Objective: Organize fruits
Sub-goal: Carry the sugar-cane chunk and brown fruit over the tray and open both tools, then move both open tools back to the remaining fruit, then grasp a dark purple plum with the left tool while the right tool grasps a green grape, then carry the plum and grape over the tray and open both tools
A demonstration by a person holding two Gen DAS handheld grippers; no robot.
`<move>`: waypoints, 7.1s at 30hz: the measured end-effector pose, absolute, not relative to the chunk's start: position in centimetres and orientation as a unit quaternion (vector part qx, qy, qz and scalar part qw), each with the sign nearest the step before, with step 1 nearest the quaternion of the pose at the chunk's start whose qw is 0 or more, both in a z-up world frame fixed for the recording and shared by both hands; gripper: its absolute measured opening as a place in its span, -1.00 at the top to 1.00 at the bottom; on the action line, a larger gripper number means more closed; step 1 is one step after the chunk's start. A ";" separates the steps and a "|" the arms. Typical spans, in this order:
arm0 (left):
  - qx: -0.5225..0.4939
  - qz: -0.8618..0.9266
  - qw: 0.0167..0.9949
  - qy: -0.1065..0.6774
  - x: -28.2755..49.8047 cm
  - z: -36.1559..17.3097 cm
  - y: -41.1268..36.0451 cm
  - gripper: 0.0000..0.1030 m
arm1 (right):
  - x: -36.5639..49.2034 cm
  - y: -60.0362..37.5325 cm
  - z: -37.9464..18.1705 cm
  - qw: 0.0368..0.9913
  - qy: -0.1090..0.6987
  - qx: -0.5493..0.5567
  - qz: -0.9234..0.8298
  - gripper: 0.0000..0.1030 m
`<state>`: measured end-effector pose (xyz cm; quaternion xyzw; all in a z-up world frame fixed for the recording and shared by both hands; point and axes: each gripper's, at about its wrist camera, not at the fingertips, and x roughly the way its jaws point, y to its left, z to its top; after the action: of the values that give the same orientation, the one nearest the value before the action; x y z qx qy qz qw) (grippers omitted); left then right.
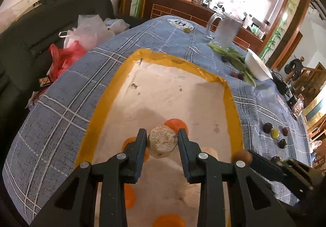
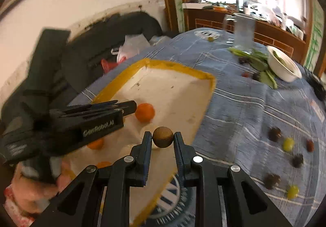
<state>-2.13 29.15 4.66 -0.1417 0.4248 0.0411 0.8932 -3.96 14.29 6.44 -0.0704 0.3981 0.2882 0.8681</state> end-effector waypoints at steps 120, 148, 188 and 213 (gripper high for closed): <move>0.022 -0.157 0.886 0.437 -0.3 1.3 3.0 0.56 | -4.4 -11.1 2.3 0.908 0.413 0.013 0.068 0.54; 0.020 -0.044 0.932 0.360 -8.2 6.6 8.4 0.55 | -5.1 -13.8 3.4 0.926 0.374 0.046 0.002 0.54; -0.109 0.100 0.923 0.355 -10.3 6.5 28.7 0.54 | -11.6 11.7 8.6 0.892 0.347 -0.080 0.277 0.52; -0.145 0.112 0.920 0.345 -10.4 5.9 31.0 -0.52 | -6.6 16.0 5.9 0.886 0.374 -0.077 0.263 -0.07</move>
<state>-10.39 31.03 5.86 -0.1447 0.3455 0.1119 0.9204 -6.55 16.00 5.87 -0.0772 0.3739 0.2630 0.8860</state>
